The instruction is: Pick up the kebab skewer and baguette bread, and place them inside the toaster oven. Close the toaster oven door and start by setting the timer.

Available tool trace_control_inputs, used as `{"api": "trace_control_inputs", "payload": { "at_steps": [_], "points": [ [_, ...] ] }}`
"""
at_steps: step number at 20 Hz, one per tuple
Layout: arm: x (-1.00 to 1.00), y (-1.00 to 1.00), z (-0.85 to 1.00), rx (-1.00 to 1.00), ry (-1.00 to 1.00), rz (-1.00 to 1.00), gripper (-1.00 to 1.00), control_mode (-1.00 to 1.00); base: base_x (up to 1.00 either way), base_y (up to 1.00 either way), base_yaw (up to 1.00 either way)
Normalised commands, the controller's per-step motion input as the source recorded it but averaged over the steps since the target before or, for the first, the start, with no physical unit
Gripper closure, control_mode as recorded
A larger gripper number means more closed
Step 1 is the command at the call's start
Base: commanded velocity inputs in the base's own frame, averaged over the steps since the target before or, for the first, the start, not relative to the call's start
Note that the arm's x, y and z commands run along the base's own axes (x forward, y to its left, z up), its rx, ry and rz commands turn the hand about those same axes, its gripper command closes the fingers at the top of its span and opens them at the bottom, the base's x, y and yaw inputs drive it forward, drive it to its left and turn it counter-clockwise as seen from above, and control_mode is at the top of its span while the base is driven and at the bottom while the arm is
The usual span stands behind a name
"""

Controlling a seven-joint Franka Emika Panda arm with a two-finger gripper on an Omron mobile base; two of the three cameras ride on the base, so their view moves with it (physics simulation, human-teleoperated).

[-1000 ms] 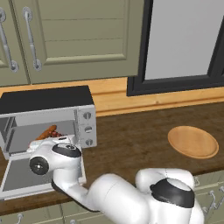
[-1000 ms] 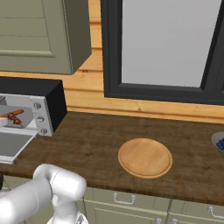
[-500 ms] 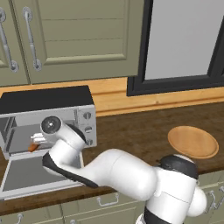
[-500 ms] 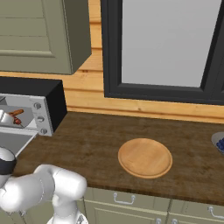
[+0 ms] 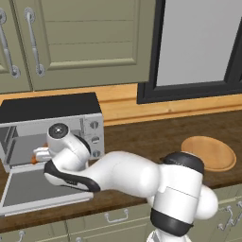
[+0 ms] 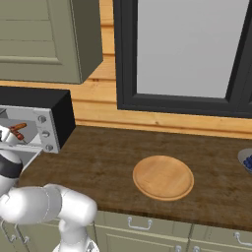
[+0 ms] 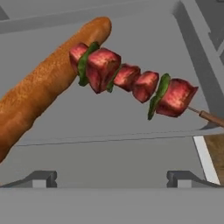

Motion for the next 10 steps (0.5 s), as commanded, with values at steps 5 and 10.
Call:
{"api": "trace_control_inputs", "payload": {
  "at_steps": [5,10],
  "points": [
    [0.2,0.22,0.0,-0.01,-0.02,0.0,-1.0,-1.0,0.0,0.0,0.0],
    [0.06,0.03,-0.01,-0.06,-0.03,0.0,-1.0,-1.0,0.0,0.0,0.0]
  ]
}}
